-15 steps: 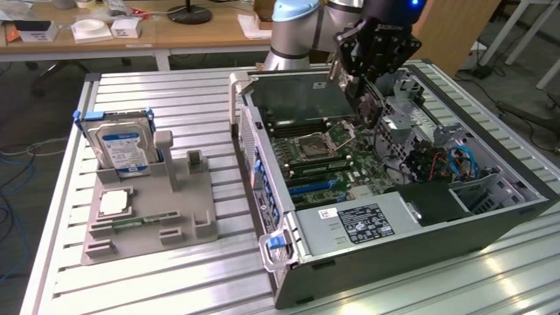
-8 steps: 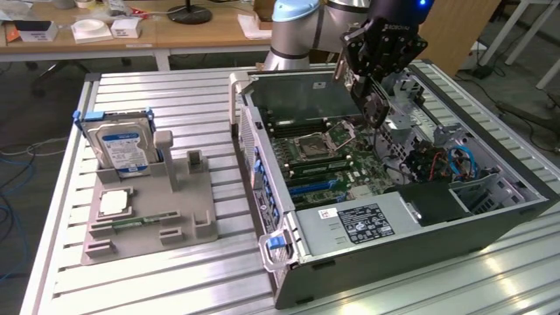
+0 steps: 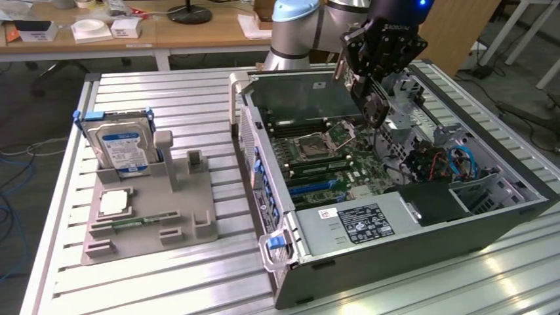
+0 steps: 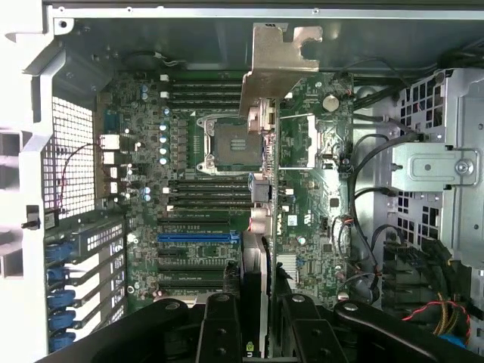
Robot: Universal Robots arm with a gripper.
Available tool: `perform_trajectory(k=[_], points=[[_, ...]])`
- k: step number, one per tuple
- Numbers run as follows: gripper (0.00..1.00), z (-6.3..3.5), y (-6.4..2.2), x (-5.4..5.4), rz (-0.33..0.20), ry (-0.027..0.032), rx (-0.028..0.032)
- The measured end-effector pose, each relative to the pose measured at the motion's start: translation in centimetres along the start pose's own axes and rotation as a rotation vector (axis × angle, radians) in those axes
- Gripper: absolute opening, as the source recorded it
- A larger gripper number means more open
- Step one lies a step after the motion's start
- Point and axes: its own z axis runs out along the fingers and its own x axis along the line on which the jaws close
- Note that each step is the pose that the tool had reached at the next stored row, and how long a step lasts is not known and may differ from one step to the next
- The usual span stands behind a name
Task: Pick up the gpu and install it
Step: 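Insert the gpu into the slot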
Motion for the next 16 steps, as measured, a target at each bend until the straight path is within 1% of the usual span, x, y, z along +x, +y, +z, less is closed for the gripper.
perform_trajectory(k=[3,5,16], points=[[0.27,0.00,0.00,0.00,-0.001,0.0000,0.0000],[0.27,0.00,-0.01,0.00,-0.018,0.0003,0.0002],[0.27,0.03,-0.02,0.00,-0.191,0.0045,0.0017]])
